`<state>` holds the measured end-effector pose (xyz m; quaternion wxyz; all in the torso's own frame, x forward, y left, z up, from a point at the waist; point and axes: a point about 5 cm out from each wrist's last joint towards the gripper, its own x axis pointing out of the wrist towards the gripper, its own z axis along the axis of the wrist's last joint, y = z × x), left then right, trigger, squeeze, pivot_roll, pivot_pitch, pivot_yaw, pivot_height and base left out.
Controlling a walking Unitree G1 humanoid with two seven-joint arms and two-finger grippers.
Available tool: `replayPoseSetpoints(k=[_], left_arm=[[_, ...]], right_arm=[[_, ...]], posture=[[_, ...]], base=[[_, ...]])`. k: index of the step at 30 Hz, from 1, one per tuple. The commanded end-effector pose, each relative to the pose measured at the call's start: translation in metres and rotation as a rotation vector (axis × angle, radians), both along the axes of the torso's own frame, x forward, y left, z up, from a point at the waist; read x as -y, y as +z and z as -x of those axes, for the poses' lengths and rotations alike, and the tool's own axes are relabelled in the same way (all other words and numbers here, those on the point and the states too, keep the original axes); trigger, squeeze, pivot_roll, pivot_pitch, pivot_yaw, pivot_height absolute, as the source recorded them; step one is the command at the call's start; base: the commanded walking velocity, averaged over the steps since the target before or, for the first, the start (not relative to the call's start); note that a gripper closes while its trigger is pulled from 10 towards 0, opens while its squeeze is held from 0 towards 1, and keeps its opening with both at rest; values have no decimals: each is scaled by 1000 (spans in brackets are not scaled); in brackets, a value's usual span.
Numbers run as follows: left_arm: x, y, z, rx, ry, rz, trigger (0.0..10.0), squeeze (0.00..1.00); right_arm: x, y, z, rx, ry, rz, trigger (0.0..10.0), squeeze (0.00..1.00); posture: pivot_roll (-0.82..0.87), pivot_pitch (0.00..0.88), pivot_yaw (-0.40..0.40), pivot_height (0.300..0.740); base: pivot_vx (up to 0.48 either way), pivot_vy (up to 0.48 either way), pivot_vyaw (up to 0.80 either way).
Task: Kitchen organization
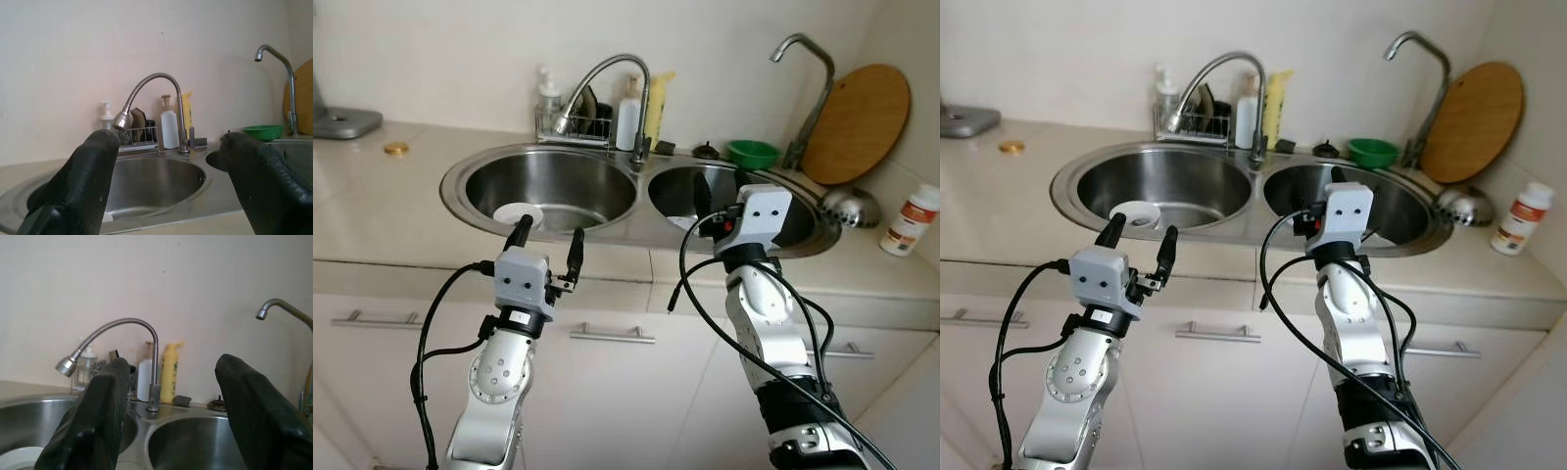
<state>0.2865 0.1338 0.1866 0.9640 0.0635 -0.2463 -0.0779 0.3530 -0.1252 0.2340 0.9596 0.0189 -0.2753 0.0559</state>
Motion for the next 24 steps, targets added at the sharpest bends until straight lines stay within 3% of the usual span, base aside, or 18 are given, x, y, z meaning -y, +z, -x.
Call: replayPoseSetpoints(k=[1,3,6,9,10,14,16,18,21,22,24], left_arm=[[5,-2,1,-12,-17,6,10000,0],[5,-3,1,-16,-18,5,10000,0],[5,-12,4,-53,-26,-10,10000,0],[4,-16,6,-75,-30,-19,10000,0],[3,-30,11,-132,-41,-39,10000,0],[3,-65,27,-283,-67,-105,10000,0],[2,-94,45,-417,-71,-133,10000,0],[3,-103,55,-465,-74,-135,10000,0],[5,-109,64,-493,-63,-114,10000,0],[2,-120,65,-547,-57,-54,10000,0],[-3,-130,63,-604,-52,26,10000,0]], right_arm=[[4,-6,4,-16,-16,30,10000,0],[4,-9,5,-25,-19,43,10000,0],[9,-41,19,-113,-17,118,10000,0],[11,-53,24,-144,-14,149,10000,0],[14,-73,34,-206,-7,211,10000,0],[14,-106,50,-314,18,312,10000,0],[14,-134,62,-406,41,424,10000,0],[17,-146,66,-433,38,465,10000,0],[21,-160,71,-483,46,454,10000,0],[24,-165,70,-520,54,404,10000,0],[25,-165,68,-532,49,392,10000,0]], posture=[[152,0,-71,740],[152,0,-71,740],[146,0,-72,740],[146,0,-72,740],[139,0,-63,740],[129,0,-59,740],[126,0,-53,740],[125,0,-52,740],[133,0,-57,740],[133,0,-57,740],[133,0,-57,740]], base=[[-277,0,0],[-277,0,0],[-281,0,0],[-276,0,0],[0,0,0],[0,0,0],[0,0,0],[0,0,0],[0,0,0],[0,0,0],[0,0,0]])
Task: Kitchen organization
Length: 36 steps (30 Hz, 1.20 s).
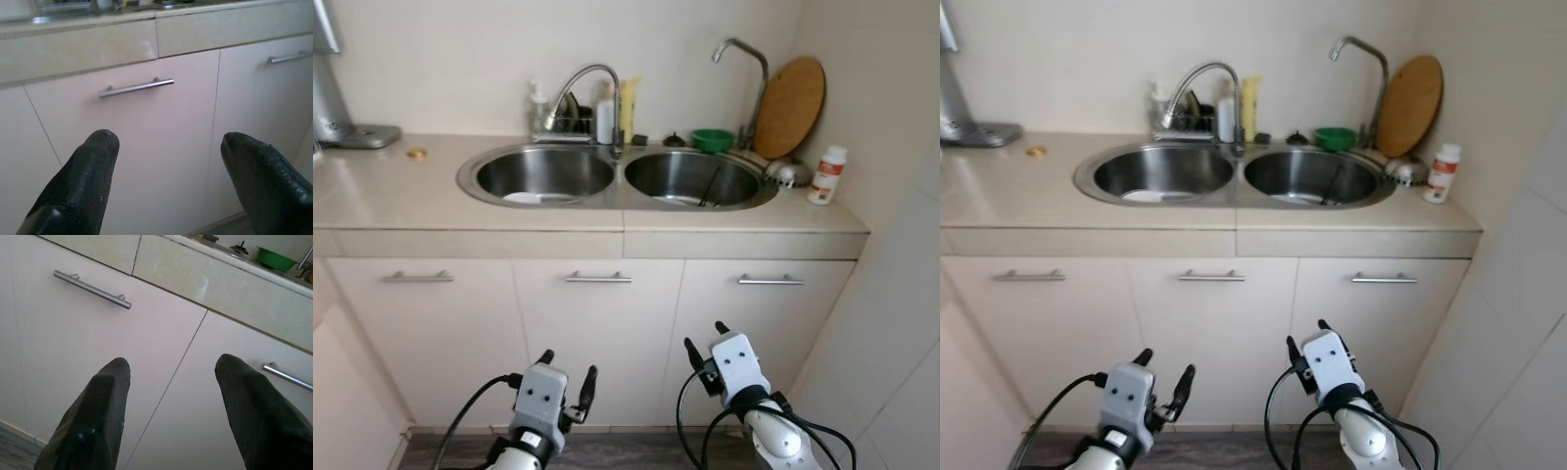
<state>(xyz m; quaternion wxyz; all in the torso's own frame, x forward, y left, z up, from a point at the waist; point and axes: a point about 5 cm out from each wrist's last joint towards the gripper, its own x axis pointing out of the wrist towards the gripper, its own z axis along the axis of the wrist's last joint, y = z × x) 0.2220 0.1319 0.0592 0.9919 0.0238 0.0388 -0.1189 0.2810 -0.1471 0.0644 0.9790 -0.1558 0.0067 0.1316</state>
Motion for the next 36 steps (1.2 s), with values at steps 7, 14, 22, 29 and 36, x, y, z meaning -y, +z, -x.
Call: replayPoseSetpoints(k=[7,14,22,29,36], left_arm=[[-9,-4,-5,-45,30,13,10000,0],[-9,-6,-5,-42,26,-3,10000,0],[-10,-7,-5,-46,29,11,10000,0],[-10,-8,-5,-53,24,1,10000,0],[-9,-9,-5,-54,17,-2,10000,0]], right_arm=[[-5,-7,-3,-49,54,129,10000,0],[0,-8,2,-69,63,179,10000,0],[5,-8,5,-68,33,123,10000,0],[5,-10,6,-96,24,79,10000,0],[3,-11,5,-108,34,68,10000,0]], posture=[[127,0,-61,740],[121,0,-62,740],[95,0,-49,740],[84,0,-36,740],[89,0,-38,740]], base=[[0,0,0],[0,0,0],[0,0,0],[0,249,-686],[0,450,-800]])
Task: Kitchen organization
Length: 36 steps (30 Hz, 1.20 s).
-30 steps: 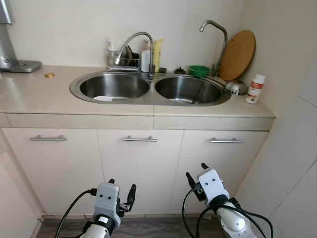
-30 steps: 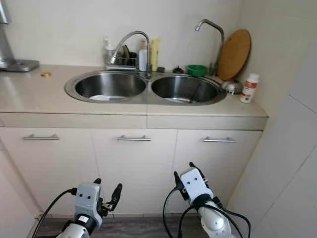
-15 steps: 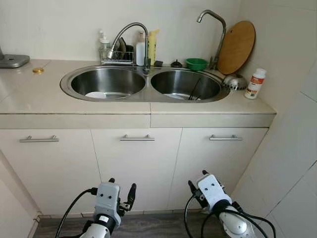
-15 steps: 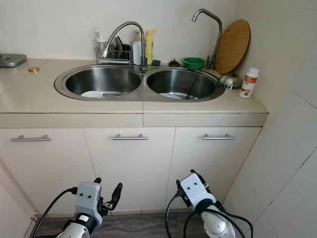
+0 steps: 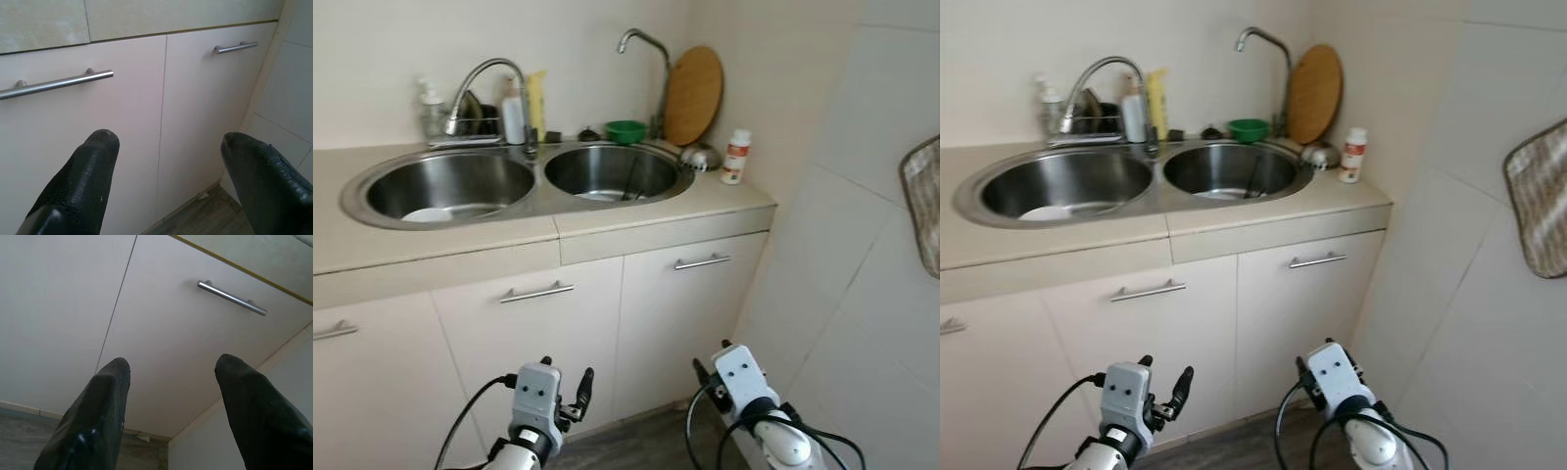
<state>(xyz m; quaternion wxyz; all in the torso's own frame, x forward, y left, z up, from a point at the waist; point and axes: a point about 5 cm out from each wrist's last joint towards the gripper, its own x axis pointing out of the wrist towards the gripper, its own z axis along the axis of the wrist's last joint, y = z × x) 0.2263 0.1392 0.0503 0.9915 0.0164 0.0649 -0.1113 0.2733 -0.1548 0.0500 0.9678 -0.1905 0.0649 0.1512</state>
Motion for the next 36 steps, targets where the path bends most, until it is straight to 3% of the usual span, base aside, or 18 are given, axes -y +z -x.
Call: replayPoseSetpoints(k=[1,8,36], left_arm=[[-2,0,-1,-1,0,-10,10000,0],[-2,0,-1,12,0,1,10000,0],[-2,0,-3,6,0,24,10000,0]], right_arm=[[-4,3,-3,2,10,-19,10000,0],[-4,2,-2,-4,5,-23,10000,0],[0,1,-7,-16,-48,-28,10000,0]], posture=[[89,0,-38,740],[86,0,-33,740],[89,0,-31,740]], base=[[0,450,-800],[-71,316,-114],[0,0,-800]])
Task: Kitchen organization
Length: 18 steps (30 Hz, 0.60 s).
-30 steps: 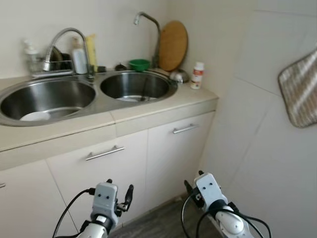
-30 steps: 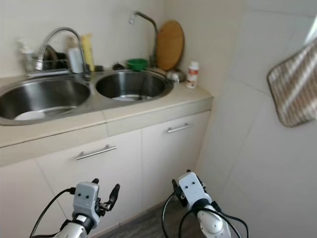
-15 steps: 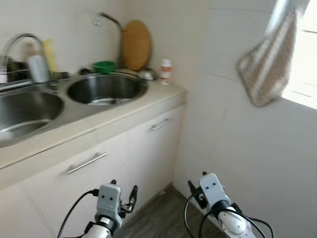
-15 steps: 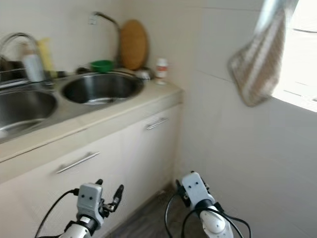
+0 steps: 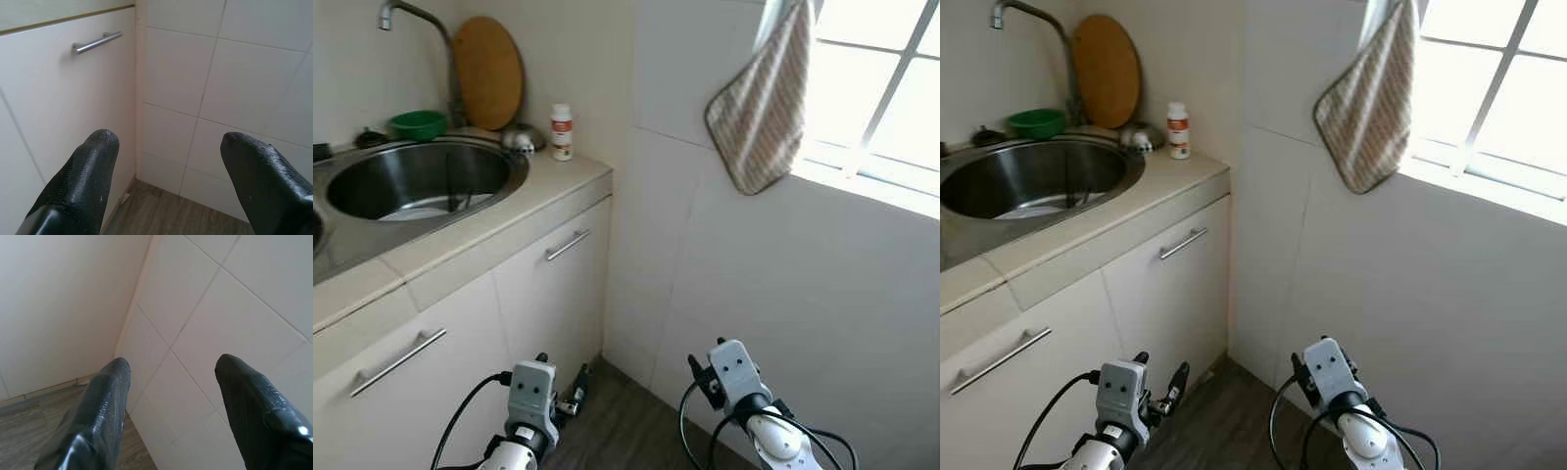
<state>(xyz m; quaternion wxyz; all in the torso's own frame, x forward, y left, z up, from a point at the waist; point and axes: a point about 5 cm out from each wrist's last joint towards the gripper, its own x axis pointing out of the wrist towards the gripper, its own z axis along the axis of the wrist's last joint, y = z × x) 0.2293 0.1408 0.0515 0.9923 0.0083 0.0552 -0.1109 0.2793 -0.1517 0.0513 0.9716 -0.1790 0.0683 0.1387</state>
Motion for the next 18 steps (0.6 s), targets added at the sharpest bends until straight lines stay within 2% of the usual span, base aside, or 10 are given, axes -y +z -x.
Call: replayPoseSetpoints(k=[1,10,18], left_arm=[[0,-2,0,-11,-4,5,10000,0],[-1,-1,-1,-13,-7,5,10000,0],[-1,-1,-1,-11,-9,4,10000,0]], right_arm=[[3,-1,-1,-15,-24,-14,10000,0],[3,0,-3,-15,-35,-30,10000,0],[0,1,-3,-9,-12,-20,10000,0]], posture=[[89,0,-31,740],[91,0,-29,740],[94,0,-27,740]], base=[[0,0,-800],[0,0,-800],[0,0,0]])
